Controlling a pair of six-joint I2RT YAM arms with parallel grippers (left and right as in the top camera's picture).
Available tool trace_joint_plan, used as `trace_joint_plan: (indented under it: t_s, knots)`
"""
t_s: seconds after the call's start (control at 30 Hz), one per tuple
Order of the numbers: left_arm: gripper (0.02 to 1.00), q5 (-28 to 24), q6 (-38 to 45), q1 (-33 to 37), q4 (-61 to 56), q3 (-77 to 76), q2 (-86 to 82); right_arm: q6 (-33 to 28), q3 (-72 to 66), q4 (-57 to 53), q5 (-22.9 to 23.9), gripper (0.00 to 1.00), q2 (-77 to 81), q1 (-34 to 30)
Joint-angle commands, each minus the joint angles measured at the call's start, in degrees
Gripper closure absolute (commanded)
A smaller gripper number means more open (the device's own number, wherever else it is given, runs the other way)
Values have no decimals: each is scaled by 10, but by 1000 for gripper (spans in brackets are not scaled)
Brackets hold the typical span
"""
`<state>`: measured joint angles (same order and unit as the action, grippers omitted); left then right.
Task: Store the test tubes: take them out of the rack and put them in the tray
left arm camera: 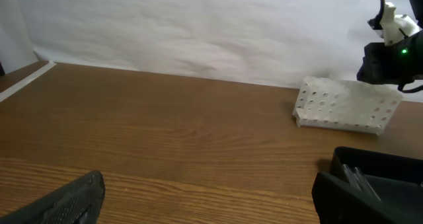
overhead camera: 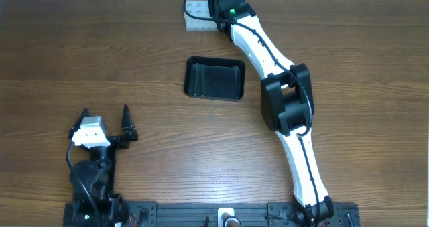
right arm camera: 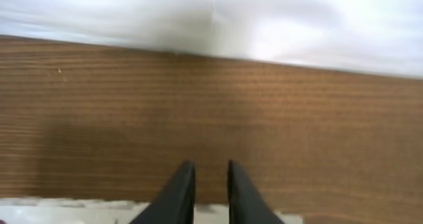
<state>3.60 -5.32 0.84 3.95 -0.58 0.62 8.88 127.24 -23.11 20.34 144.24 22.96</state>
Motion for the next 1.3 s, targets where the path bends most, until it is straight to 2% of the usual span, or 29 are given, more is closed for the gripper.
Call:
trace_joint_plan:
  t_s: [0.03, 1.03, 1.3]
  knots:
    - [20, -3, 10, 3, 0, 2, -3, 2, 4, 0, 7, 890, 12, -4]
    - [20, -4, 10, 3, 0, 2, -3, 2, 17, -50, 7, 941, -110, 13]
    - [20, -4, 10, 3, 0, 2, -3, 19, 18, -110, -3, 947, -159, 23]
